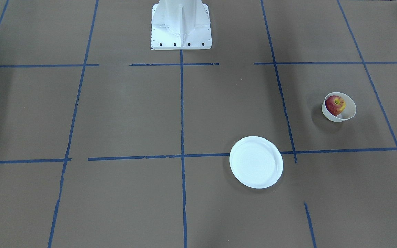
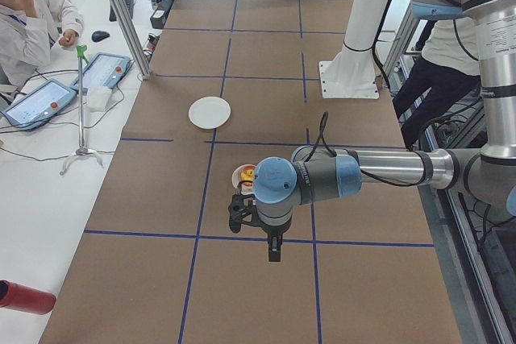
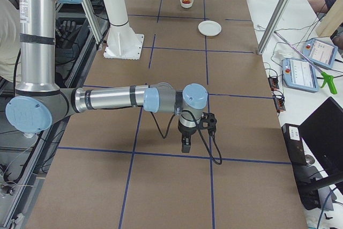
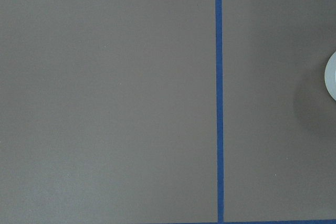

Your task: Move apple from plate to bowl

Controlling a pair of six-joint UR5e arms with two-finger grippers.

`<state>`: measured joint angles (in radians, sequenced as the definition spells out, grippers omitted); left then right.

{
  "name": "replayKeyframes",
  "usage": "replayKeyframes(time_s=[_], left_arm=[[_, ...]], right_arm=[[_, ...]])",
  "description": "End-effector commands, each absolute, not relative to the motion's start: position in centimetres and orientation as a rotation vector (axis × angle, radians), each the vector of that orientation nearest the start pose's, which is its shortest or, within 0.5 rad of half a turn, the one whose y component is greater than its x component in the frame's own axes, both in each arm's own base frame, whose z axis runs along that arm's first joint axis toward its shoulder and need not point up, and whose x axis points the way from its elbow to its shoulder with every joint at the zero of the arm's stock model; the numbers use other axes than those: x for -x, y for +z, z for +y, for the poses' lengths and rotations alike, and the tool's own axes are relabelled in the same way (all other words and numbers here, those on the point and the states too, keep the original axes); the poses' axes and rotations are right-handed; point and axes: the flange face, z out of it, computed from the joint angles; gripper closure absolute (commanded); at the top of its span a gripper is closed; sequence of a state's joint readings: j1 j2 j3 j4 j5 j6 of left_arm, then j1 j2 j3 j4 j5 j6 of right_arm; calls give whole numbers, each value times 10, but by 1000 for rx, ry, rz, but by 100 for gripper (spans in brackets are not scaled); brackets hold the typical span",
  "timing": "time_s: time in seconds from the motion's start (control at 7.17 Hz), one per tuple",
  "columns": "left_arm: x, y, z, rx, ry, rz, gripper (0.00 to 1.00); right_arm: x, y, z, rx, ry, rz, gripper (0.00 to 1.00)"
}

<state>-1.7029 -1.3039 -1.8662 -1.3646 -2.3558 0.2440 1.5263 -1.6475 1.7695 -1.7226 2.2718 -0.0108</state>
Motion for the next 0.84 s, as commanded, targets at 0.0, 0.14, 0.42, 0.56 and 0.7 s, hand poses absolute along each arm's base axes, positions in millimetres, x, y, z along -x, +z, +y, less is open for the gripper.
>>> replayKeyframes(time_s=[0.0, 0.14, 0.42, 0.56, 0.7], left_arm=[[111, 641, -361, -12, 50, 799, 0], [111, 634, -365, -39, 62, 796, 0], [113, 628, -380, -52, 70, 794, 0], [113, 626, -383, -59, 75, 793, 0], [114, 625, -382, -58, 73, 791, 0]], right_arm=[[-49, 617, -457, 40, -43, -700, 0], [-49, 617, -457, 40, -43, -700, 0], [-49, 618, -457, 41, -42, -700, 0], [-49, 617, -457, 40, -43, -700, 0], [-49, 617, -457, 40, -43, -700, 0]])
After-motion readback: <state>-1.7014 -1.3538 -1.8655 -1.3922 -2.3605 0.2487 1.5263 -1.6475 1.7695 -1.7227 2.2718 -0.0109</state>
